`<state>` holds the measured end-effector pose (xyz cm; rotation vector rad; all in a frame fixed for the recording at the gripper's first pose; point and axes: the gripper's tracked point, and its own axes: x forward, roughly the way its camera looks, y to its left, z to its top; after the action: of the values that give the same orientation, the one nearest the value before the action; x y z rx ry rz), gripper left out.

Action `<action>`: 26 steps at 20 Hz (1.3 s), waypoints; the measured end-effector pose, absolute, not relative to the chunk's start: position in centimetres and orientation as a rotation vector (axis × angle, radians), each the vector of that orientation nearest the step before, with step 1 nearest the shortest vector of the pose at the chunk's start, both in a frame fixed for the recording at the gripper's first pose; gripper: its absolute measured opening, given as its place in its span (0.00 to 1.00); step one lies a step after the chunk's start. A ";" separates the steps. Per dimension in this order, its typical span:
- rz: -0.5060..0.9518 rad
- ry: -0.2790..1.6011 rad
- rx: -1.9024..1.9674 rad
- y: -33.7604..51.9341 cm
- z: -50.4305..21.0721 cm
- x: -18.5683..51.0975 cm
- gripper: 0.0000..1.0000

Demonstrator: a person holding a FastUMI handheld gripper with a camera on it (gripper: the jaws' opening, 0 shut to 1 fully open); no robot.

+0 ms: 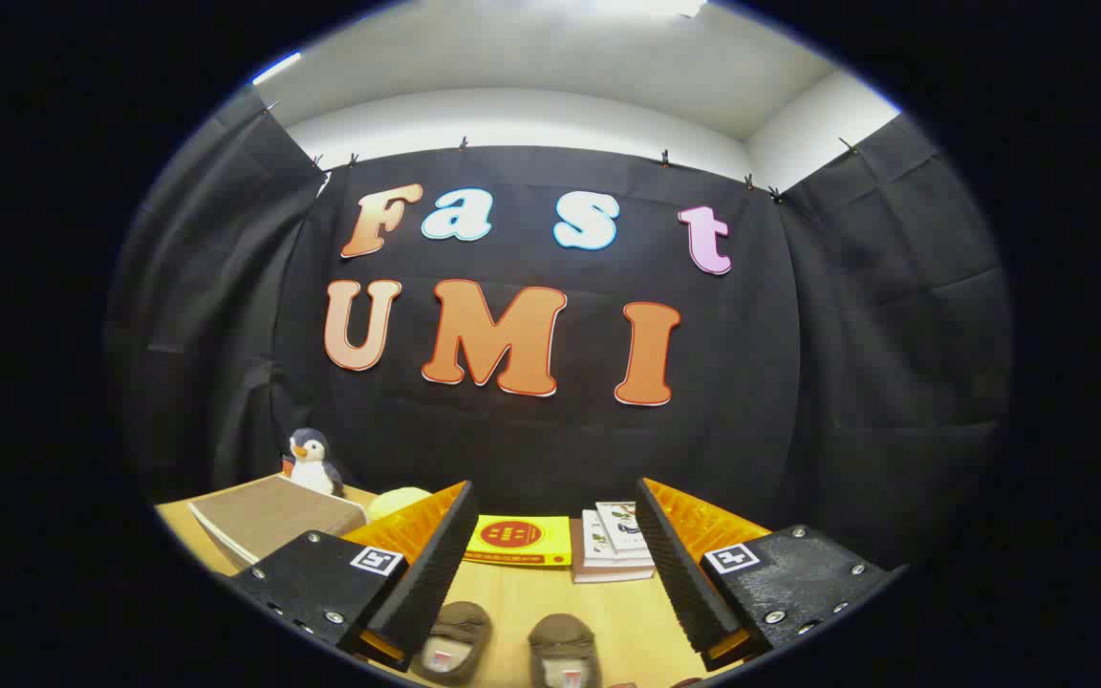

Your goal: Open the storage box then place both shoes into the box .Put the left shoe in first, then the right shoe, with the right side of both shoes facing outward in a uniform manner.

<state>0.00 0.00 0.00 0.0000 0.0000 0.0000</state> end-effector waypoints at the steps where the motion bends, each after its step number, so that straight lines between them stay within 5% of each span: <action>1: 0.000 0.020 0.001 0.9 -0.3 -0.6 0.99; 26: 0.331 0.252 0.256 6.0 -8.1 1.9 0.99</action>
<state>1.88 6.04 -8.08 0.2559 0.2515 0.3314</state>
